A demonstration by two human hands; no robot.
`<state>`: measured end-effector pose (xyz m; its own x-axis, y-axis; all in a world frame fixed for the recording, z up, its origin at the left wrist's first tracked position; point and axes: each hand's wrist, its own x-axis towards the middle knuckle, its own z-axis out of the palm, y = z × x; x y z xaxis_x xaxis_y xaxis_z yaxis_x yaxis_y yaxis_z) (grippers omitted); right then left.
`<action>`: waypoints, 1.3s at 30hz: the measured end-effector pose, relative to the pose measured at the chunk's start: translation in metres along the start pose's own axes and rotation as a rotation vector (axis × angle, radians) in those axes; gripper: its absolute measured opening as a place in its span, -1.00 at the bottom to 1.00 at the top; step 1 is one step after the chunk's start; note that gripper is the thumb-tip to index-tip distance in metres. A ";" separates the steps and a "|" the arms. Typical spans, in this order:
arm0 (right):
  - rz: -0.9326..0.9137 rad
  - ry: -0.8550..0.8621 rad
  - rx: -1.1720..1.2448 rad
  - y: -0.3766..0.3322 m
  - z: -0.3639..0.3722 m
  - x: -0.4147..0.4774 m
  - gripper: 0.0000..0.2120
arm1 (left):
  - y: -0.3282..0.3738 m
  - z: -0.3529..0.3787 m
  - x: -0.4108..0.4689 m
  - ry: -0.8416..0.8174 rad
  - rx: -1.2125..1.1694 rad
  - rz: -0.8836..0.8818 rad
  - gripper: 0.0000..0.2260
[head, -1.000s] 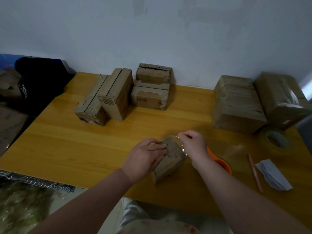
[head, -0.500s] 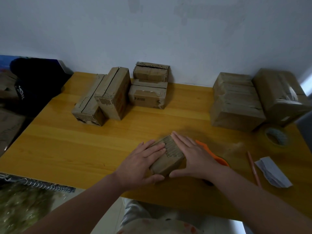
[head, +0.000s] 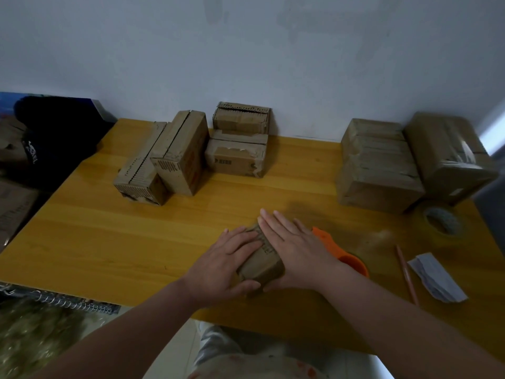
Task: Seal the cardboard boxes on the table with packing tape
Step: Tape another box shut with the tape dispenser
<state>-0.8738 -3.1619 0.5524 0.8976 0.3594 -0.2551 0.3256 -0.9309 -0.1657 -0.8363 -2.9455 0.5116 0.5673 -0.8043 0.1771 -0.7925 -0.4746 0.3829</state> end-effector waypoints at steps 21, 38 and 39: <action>-0.016 0.055 0.064 0.010 0.003 -0.063 -0.19 | 0.021 -0.008 0.005 -0.027 0.090 -0.147 -0.37; 0.273 0.160 0.527 0.017 -0.017 -0.042 -0.17 | 0.033 -0.049 0.036 -0.136 -0.229 -0.448 0.01; 0.272 0.139 0.578 0.018 -0.021 -0.036 -0.05 | 0.030 -0.055 0.040 -0.119 -0.274 -0.438 -0.01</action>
<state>-0.8943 -3.1934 0.5785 0.9680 0.0679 -0.2416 -0.0965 -0.7882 -0.6078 -0.8252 -2.9724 0.5803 0.7900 -0.5944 -0.1502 -0.3908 -0.6770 0.6236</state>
